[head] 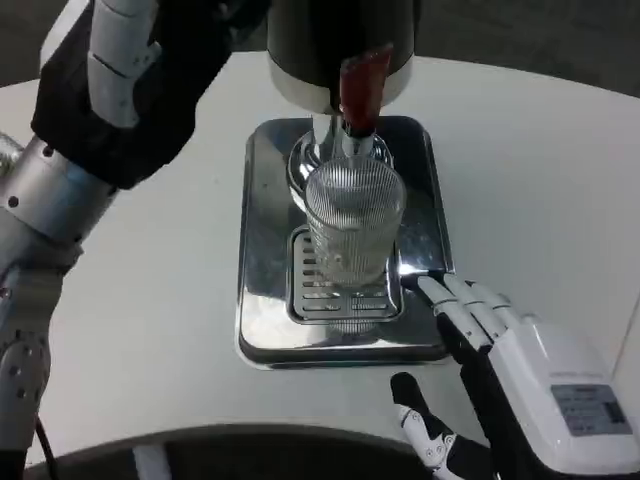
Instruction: Grasp the cup under the faucet to collect the drink, then remove the cup.
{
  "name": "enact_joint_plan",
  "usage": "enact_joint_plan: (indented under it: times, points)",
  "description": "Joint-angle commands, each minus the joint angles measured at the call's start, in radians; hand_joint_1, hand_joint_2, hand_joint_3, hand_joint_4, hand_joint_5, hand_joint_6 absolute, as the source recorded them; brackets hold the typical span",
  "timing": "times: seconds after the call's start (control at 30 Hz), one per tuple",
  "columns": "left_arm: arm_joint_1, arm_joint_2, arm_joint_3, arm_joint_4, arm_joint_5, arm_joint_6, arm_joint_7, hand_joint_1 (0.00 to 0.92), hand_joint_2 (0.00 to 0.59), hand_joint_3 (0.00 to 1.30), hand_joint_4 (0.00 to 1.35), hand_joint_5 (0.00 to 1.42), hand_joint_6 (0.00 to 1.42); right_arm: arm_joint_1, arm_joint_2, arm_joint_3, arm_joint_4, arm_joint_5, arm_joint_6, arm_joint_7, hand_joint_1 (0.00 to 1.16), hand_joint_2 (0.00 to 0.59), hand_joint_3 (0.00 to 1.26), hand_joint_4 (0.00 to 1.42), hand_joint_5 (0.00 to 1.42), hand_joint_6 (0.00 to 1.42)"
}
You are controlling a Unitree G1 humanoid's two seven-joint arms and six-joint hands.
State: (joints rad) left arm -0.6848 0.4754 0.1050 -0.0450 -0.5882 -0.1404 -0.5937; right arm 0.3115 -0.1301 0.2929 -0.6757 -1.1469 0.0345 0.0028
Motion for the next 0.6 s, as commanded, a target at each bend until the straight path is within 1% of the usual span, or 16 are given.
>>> enact_joint_plan:
  times: [0.03, 0.07, 0.13, 0.27, 0.4, 0.6]
  points:
    - [-0.043, 0.035, -0.001, -0.011, 0.027, 0.059, -0.067, 0.0, 0.089, 0.0, 0.0, 0.0, 0.0, 0.021, 0.003, -0.006, -0.021, 0.001, -0.001, -0.005, 0.53, 0.493, 0.16, 0.12, 0.13, 0.2]
    - [-0.05, 0.045, -0.006, -0.009, 0.052, 0.061, -0.077, 0.0, 0.088, 0.0, 0.0, 0.0, 0.0, 0.024, 0.003, -0.006, -0.024, 0.001, -0.001, -0.005, 0.53, 0.493, 0.16, 0.12, 0.13, 0.2]
    - [-0.06, 0.049, -0.009, -0.004, 0.077, 0.071, -0.091, 0.0, 0.085, 0.0, 0.0, 0.0, 0.0, 0.029, 0.005, -0.007, -0.028, 0.001, -0.002, -0.007, 0.53, 0.493, 0.16, 0.12, 0.13, 0.2]
    - [-0.075, 0.03, -0.013, 0.028, 0.1, 0.089, -0.099, 0.0, 0.078, 0.0, 0.0, 0.0, 0.0, 0.045, 0.004, -0.013, -0.04, 0.002, -0.004, -0.009, 0.53, 0.493, 0.16, 0.12, 0.13, 0.2]
    - [-0.084, 0.006, -0.03, 0.079, 0.123, 0.092, -0.121, 0.0, 0.075, 0.0, 0.0, 0.0, 0.0, 0.059, 0.004, -0.022, -0.049, 0.007, -0.004, -0.01, 0.53, 0.493, 0.16, 0.12, 0.13, 0.2]
    - [-0.078, -0.007, -0.061, 0.124, 0.187, 0.08, -0.152, 0.0, 0.072, 0.0, 0.0, 0.0, 0.0, 0.075, 0.007, -0.028, -0.058, 0.013, -0.005, -0.012, 0.53, 0.493, 0.16, 0.12, 0.14, 0.2]
